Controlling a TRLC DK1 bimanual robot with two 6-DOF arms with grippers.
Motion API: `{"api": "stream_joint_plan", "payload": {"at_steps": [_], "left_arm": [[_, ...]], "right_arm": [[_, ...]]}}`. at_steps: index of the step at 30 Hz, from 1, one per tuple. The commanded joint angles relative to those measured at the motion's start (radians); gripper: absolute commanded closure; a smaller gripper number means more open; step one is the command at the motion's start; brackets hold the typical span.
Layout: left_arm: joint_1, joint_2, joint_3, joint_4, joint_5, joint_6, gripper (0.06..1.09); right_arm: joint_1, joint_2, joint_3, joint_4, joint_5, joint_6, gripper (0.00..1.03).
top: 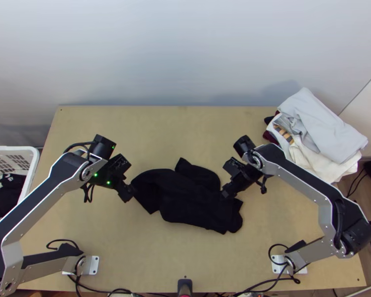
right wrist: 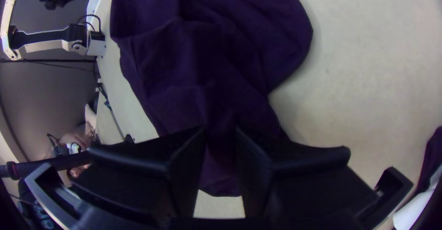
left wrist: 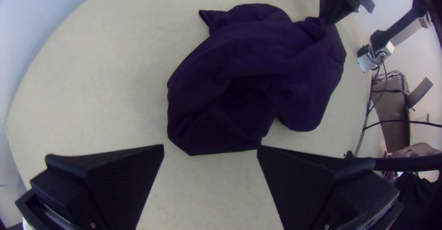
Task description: Fold the t-shirt
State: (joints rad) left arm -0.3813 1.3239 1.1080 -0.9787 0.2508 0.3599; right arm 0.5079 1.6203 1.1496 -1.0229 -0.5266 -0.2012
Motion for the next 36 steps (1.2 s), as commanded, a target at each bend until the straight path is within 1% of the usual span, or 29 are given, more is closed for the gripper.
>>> {"api": "stream_joint_plan", "payload": {"at_steps": [1,2,10,16,22,25,28,31,36], "left_arm": [[0.001,-0.006,-0.062,0.025,-0.005,0.002,0.1],[-0.002,-0.005,-0.074,0.032,-0.01,0.002,0.1],[-0.084,0.011,-0.123,0.058,-0.016,-0.03,0.1],[-0.156,0.04,-0.106,0.06,-0.016,-0.035,0.1],[-0.223,0.11,-0.06,0.069,-0.025,-0.038,0.1],[-0.254,0.158,-0.023,0.081,-0.03,-0.045,0.1],[-0.271,0.212,0.019,0.092,-0.071,-0.047,0.1],[-0.269,0.261,0.069,0.098,-0.113,-0.055,0.1],[-0.268,0.294,0.119,0.1,-0.113,-0.055,0.1]], "right_arm": [[-0.017,-0.071,-0.004,0.017,0.0,0.008,0.98],[-0.029,-0.092,-0.001,0.017,0.0,0.009,1.0],[-0.134,-0.237,0.101,0.017,0.004,0.048,1.0],[-0.276,-0.296,0.231,0.029,0.005,0.082,1.0],[-0.462,-0.327,0.288,0.106,0.01,0.134,1.0],[-0.476,-0.33,0.274,0.106,0.01,0.132,1.0],[-0.48,-0.353,0.248,0.107,0.013,0.125,1.0],[-0.529,-0.364,0.243,0.115,0.062,0.126,1.0],[-0.648,-0.372,0.242,0.158,0.145,0.134,1.0]]}}
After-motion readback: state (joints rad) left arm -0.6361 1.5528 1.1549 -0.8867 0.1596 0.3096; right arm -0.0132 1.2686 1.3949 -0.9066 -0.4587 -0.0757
